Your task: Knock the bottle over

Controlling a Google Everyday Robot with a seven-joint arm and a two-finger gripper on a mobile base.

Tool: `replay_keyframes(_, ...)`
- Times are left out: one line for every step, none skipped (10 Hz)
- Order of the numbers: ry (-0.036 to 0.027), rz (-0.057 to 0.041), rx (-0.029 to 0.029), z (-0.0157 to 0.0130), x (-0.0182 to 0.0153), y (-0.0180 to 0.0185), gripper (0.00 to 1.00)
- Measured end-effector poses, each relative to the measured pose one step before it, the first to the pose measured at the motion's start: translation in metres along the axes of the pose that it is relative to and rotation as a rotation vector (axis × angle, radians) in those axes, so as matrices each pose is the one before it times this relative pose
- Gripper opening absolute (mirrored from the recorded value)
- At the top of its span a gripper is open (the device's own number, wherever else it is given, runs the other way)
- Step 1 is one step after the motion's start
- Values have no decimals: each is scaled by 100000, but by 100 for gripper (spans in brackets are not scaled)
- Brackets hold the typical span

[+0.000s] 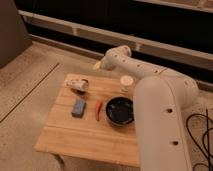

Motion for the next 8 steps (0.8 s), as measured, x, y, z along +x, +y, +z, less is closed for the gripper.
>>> replay_keyframes(298,65,-366,134,111,292,65)
replay_keyframes(-268,-15,343,-119,-91,-276,65)
replay_keyframes(-54,133,169,-53,-4,-197,65)
replay_keyframes(100,-266,-165,92,19,263,65)
replay_keyframes(-13,25,-16,-12,-7,-2,65)
replay_keyframes(-99,200,126,-77,-25,-198,65)
replay_keyframes(51,-22,2,27,25,9,65)
replay_keyframes(73,-184,-130,65,13,194,65)
